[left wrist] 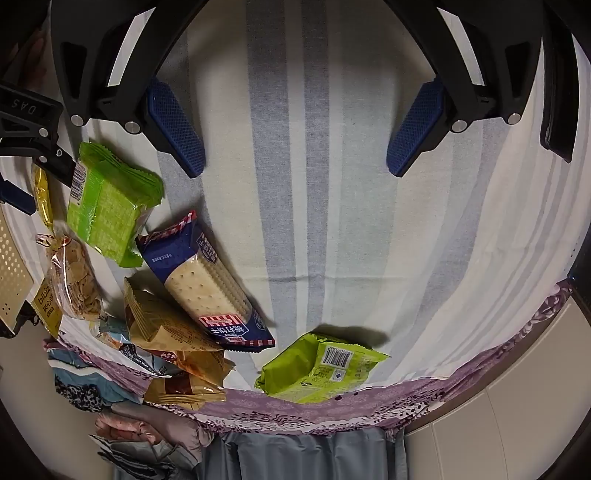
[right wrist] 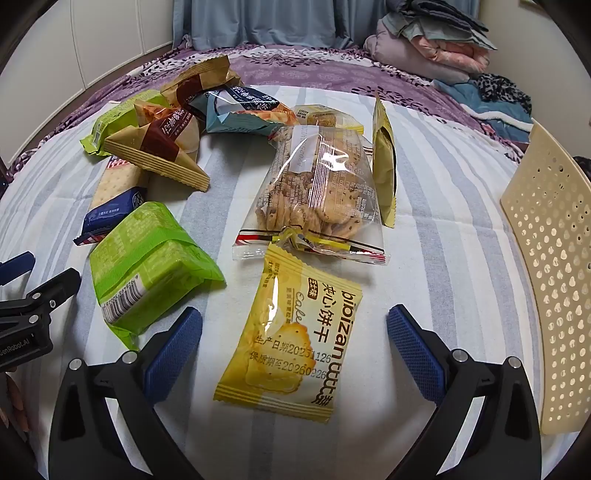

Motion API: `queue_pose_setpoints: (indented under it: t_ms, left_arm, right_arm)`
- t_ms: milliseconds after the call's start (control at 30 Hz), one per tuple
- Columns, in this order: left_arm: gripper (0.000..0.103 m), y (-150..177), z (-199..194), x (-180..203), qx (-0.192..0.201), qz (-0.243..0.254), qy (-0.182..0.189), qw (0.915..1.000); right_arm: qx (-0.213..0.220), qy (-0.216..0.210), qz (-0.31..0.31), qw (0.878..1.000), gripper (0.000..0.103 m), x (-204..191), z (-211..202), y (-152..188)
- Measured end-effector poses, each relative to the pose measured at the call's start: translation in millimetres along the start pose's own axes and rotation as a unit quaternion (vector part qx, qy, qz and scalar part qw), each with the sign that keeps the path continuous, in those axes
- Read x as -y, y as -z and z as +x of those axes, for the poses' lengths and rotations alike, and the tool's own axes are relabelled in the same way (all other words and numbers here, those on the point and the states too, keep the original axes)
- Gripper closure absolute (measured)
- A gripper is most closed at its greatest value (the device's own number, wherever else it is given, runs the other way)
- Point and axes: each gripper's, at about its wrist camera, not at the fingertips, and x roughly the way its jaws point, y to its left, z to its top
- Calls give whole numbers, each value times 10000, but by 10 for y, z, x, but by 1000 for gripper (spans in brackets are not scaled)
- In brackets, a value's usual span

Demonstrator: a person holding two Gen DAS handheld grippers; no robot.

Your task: Organize snacks

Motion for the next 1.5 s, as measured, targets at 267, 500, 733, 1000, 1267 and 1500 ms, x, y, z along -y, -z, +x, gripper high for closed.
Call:
queue_pose_setpoints:
  t_ms: [267,500,733,1000,1267,1500]
  left_arm:
    - [2,2,2,-3,11,-35,54,10000]
    - [2,1,0,-5,18,-41,64,10000]
    - [2,1,-2,-6,24,-44,68,10000]
    - [2,-1,-2,-4,27,-42,66,10000]
    - [2,1,-2,-5,35,-43,67,10000]
    - [2,1,-3,-4,39,-42,66,10000]
  right_arm:
    - [4,-27,18,10000,5,3,-2,1]
    - [5,-23,17,10000,5,1,-1,0]
    - [6,-18,15,10000,5,-6,-3,0]
    - [5,3,1,10000,5,-1,8,11]
    - [-18,29,-9,10000,5,-22,-2,-6]
    - [8,5,14,10000,5,-18,-11,-8]
